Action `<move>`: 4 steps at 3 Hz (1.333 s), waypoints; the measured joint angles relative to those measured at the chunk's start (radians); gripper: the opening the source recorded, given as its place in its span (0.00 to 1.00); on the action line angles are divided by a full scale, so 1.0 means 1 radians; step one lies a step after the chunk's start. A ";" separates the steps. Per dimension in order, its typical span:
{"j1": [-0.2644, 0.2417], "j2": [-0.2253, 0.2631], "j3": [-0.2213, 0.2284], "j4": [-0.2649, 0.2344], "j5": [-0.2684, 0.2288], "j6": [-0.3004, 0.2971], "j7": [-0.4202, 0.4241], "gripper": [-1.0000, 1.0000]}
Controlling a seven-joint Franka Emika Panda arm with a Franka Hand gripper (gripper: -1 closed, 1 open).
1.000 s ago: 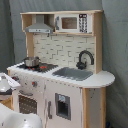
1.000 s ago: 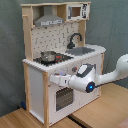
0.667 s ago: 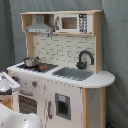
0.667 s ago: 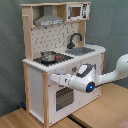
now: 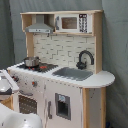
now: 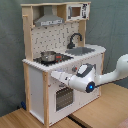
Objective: Play with the kitchen
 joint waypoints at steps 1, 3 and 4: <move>0.000 0.000 0.000 0.001 0.000 0.000 0.101 0.00; 0.001 0.006 0.000 0.004 0.048 0.001 0.307 0.00; 0.002 0.011 0.000 0.004 0.069 0.003 0.405 0.00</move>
